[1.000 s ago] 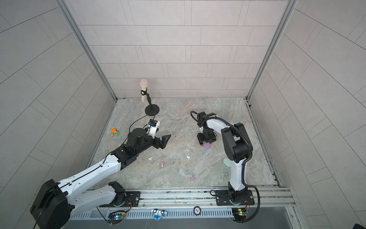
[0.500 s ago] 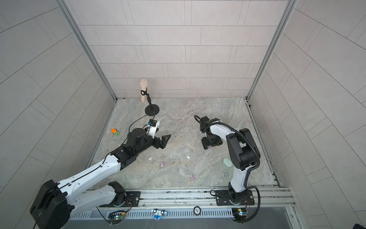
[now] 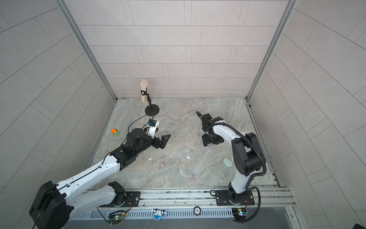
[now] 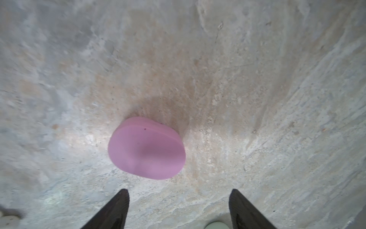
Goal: Insert the wireless bluetooth earbuds into the charging case
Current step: 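Lift the pink oval case with the right gripper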
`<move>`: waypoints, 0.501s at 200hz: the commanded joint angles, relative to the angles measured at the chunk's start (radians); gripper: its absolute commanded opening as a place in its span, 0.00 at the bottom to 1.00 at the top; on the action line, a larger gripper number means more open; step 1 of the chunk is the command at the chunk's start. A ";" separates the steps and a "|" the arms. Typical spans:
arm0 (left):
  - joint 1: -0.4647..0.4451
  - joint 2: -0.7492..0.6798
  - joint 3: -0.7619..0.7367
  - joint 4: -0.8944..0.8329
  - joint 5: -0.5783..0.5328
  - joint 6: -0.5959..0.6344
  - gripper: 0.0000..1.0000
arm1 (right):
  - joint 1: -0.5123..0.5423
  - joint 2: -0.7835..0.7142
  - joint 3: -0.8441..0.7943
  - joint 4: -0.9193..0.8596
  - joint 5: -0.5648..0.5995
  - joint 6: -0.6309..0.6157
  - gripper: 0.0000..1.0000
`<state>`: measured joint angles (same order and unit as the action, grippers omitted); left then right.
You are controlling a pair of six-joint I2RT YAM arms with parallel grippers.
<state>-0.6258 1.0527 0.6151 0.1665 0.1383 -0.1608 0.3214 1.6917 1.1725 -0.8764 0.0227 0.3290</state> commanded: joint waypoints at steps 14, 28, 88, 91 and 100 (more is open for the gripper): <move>0.005 -0.007 0.003 0.019 0.021 -0.009 1.00 | 0.003 -0.071 -0.024 0.020 -0.029 0.234 0.86; 0.005 -0.002 0.001 0.026 0.024 -0.012 1.00 | 0.009 -0.073 -0.038 0.055 -0.026 0.294 0.86; 0.005 -0.009 -0.007 0.033 0.024 -0.016 1.00 | 0.025 0.006 -0.040 0.152 -0.009 0.372 0.87; 0.005 -0.010 -0.009 0.033 0.024 -0.016 1.00 | 0.025 0.009 -0.038 0.155 -0.009 0.373 0.87; 0.005 -0.011 -0.010 0.033 0.021 -0.017 1.00 | 0.025 0.024 -0.034 0.160 -0.007 0.375 0.87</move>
<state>-0.6258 1.0527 0.6151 0.1753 0.1558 -0.1684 0.3424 1.6791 1.1309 -0.7460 -0.0029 0.6506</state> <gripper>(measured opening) 0.999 0.869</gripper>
